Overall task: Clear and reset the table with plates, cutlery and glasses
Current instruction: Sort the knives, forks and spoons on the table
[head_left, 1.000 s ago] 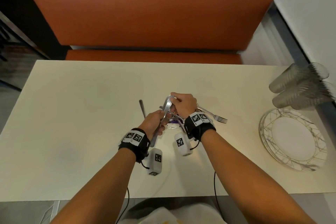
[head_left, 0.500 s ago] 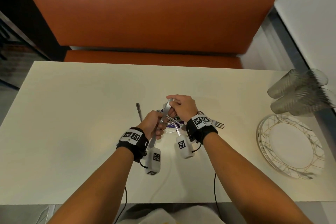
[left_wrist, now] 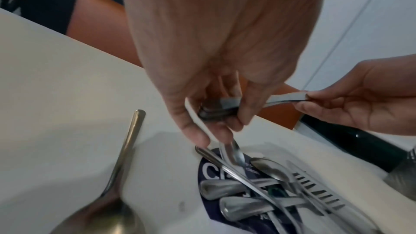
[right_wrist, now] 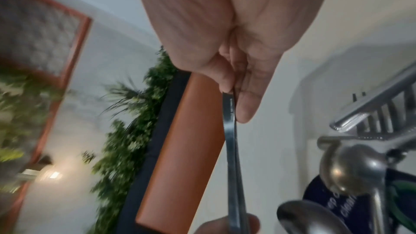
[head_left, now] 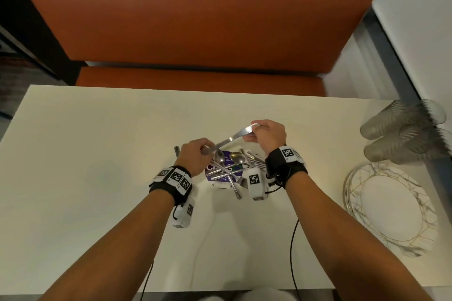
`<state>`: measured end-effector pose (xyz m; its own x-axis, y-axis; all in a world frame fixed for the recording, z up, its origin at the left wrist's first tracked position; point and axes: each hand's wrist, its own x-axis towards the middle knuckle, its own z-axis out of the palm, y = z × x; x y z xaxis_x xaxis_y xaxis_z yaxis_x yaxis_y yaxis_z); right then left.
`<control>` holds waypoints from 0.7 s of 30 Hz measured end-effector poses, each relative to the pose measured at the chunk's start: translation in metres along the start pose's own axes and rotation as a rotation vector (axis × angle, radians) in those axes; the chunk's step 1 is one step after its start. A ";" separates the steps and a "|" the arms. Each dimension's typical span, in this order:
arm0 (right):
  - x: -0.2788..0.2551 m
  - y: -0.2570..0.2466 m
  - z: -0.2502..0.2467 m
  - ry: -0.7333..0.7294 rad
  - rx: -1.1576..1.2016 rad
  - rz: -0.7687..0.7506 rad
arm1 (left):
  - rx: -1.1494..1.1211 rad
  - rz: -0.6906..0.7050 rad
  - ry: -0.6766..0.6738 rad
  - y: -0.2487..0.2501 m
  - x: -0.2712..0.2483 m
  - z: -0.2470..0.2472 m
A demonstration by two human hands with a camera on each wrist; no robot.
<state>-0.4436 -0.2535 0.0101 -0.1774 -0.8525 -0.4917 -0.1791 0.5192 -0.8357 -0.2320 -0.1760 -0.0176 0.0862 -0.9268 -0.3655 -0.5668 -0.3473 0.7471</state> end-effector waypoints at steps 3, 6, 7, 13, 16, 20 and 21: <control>0.022 0.010 -0.006 0.024 0.088 0.056 | 0.107 0.082 0.083 0.006 0.026 0.002; 0.040 0.021 -0.010 0.044 0.084 0.079 | 0.237 0.112 0.040 0.008 0.053 0.010; 0.046 0.025 -0.011 0.059 0.063 0.076 | 0.288 0.123 0.029 0.008 0.060 0.015; 0.057 0.047 -0.016 0.020 -0.084 0.095 | 0.457 0.217 0.076 -0.009 0.064 0.038; 0.048 0.060 -0.016 -0.017 -0.092 0.088 | 0.375 0.191 0.071 -0.019 0.053 0.038; 0.031 0.073 -0.019 -0.050 -0.163 0.041 | 0.341 0.165 0.020 -0.027 0.040 0.035; 0.026 0.076 -0.020 -0.056 -0.168 0.036 | 0.338 0.156 0.007 -0.028 0.036 0.033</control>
<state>-0.4810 -0.2352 -0.0618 -0.1332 -0.8325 -0.5378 -0.3333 0.5486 -0.7668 -0.2404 -0.1954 -0.0702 -0.0178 -0.9664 -0.2565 -0.8119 -0.1358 0.5678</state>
